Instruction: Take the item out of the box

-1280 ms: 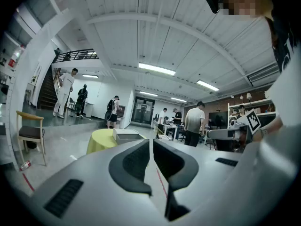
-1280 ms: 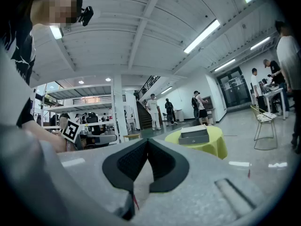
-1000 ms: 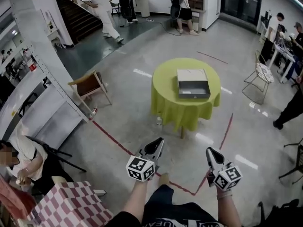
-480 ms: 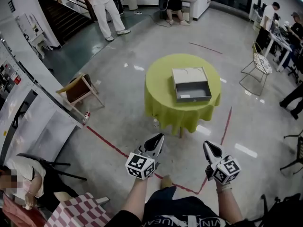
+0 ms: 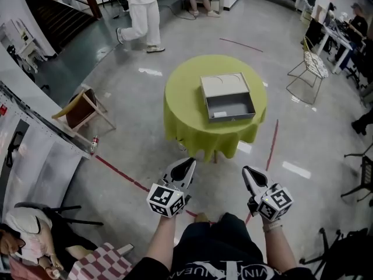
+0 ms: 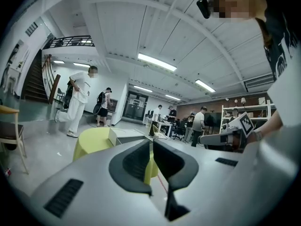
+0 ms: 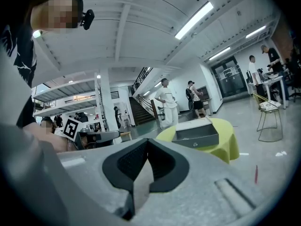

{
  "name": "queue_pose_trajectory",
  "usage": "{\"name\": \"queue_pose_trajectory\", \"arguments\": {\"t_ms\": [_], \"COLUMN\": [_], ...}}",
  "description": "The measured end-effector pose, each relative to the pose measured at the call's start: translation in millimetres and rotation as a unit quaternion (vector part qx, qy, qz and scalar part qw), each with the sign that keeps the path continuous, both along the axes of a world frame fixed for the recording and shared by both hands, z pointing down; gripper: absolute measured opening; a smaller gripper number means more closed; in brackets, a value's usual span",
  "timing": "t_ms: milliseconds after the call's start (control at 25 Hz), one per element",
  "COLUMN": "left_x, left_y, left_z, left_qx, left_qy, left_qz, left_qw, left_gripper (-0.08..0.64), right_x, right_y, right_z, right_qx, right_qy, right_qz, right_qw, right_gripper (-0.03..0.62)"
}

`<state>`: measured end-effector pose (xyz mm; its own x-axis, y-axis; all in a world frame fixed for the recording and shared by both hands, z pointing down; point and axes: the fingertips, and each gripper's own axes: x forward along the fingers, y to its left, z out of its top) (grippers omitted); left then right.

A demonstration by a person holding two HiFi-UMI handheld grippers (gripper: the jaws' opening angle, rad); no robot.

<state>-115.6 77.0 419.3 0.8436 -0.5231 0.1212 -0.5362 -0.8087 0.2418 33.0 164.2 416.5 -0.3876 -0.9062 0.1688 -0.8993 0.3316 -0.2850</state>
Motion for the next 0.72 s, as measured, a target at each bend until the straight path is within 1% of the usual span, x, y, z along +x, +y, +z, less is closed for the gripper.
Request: {"name": "queue_pose_trajectory", "arguments": {"t_ms": [120,320,720], "left_x": [8,19,57], "left_y": [-9,-33,-90], "left_z": [5,9,16], "left_qx": [-0.003,-0.007,-0.015], "left_qy": [-0.003,-0.009,-0.012], "left_qz": [0.002,-0.009,-0.037], "left_qw": [1.0000,0.9999,0.9991], "left_gripper": [0.026,0.026,0.026], "right_x": [8,23,41], "right_y": [-11,-45,-120], "right_z": [3,10,20], "right_qx": [-0.003,-0.008,-0.023], "right_qy": [0.001,-0.004,0.015], "right_qz": [-0.003,-0.010,-0.086], "right_qw": [1.000,1.000,0.996], "right_gripper": [0.006,0.006,0.006]}}
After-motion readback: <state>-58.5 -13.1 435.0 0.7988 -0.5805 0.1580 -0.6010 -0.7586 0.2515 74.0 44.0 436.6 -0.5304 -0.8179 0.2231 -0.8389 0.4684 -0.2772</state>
